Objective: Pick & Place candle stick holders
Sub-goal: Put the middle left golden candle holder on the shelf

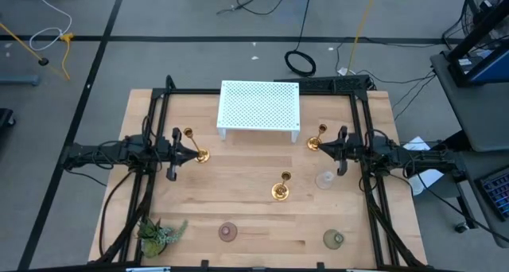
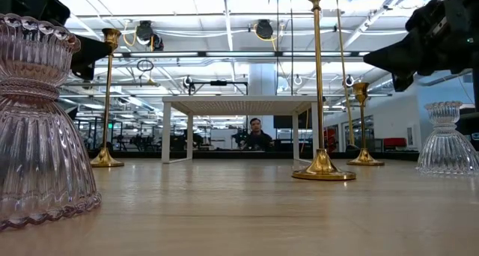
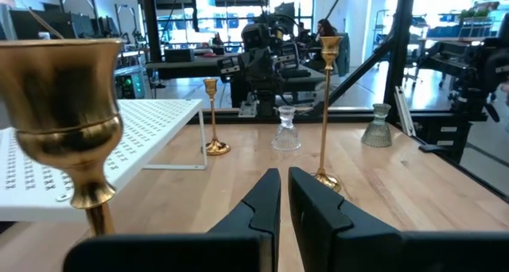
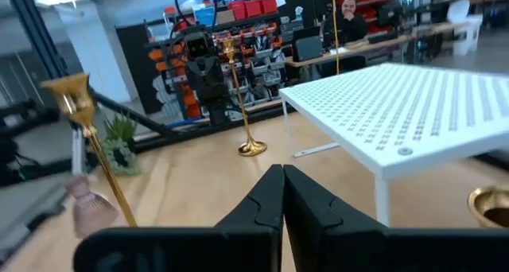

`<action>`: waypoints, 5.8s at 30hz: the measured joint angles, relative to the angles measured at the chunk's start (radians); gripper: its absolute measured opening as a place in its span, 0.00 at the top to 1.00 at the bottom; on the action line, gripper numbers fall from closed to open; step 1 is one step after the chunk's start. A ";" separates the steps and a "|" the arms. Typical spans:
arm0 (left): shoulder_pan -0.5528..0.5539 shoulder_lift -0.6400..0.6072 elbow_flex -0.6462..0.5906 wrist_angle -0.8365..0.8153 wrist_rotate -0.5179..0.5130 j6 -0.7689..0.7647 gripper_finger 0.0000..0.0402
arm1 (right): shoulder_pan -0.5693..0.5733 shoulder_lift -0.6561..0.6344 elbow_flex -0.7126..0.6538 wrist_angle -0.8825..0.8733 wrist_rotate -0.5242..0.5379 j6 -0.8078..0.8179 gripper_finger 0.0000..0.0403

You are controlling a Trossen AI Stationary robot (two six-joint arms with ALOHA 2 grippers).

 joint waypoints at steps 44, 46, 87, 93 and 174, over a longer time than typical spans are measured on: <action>-0.072 0.225 0.483 -0.474 -0.099 0.019 0.59 | 0.000 0.001 0.000 0.285 -0.003 -0.332 0.62; -0.085 0.230 0.498 -0.532 -0.125 0.000 0.59 | 0.000 0.001 0.000 0.285 -0.003 -0.332 0.60; -0.130 0.538 0.254 -0.354 -0.517 -0.308 0.94 | 0.000 0.034 0.000 0.253 0.000 -0.332 0.59; -0.130 0.538 0.253 -0.175 -0.498 -0.285 0.93 | 0.000 0.034 0.000 0.254 0.000 -0.332 0.59; 0.637 1.376 1.056 -0.114 -0.079 0.071 0.80 | 0.000 0.034 0.000 0.254 0.001 -0.324 0.60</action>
